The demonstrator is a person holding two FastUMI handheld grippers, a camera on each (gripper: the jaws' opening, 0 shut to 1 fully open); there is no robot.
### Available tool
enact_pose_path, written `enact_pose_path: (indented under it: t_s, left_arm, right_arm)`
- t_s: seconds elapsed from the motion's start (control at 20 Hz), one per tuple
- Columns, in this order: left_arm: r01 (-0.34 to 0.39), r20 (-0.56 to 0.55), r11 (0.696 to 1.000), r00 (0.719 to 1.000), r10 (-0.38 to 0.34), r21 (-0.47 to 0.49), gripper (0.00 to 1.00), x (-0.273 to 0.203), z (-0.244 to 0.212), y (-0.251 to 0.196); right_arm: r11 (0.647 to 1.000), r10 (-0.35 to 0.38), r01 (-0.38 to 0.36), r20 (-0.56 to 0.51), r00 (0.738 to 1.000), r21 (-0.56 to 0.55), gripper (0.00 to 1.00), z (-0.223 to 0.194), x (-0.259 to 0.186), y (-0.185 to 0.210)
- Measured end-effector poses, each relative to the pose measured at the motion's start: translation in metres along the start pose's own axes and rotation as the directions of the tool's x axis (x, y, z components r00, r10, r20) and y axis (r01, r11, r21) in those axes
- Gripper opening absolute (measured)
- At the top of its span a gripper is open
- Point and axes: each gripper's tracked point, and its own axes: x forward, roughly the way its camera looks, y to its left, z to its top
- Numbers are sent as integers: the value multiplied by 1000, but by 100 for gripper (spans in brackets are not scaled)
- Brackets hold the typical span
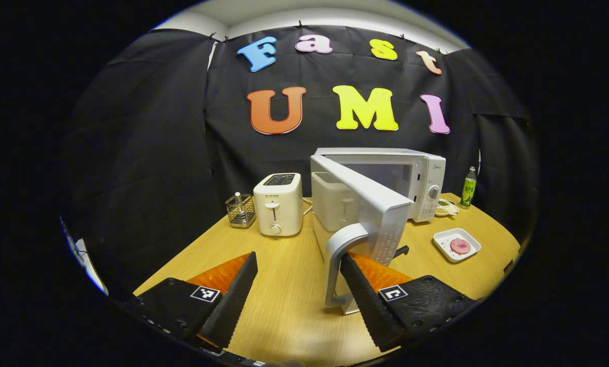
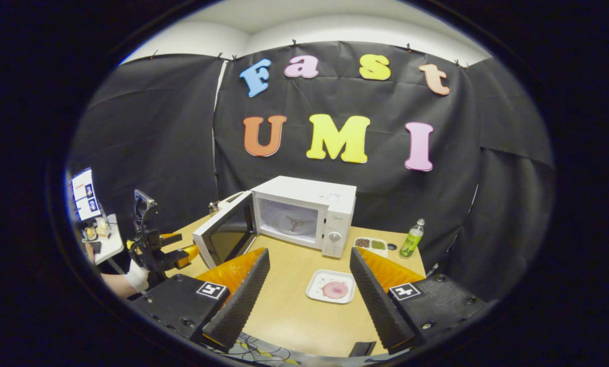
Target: Open the microwave oven with the left hand, put the food in, and close the microwave oven.
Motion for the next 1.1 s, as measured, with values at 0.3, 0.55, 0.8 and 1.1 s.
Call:
enact_pose_path:
  t_s: [0.3,0.55,0.8,1.1]
  left_arm:
    - [-113,3,994,994,113,-13,96,-18,4,48]
    - [-140,6,990,990,140,-6,96,-49,15,46]
    - [-109,32,994,994,109,-1,96,-80,41,2]
    - [-52,81,999,995,52,1,96,-92,90,-69]
  right_arm:
    - [1000,4,-4,4,1000,3,96,-8,17,-12]
    - [998,30,-25,-96,995,58,90,-51,53,-39]
    - [995,-4,27,-231,973,96,91,-112,111,-90]
    - [963,101,31,-468,878,266,62,-212,191,-126]
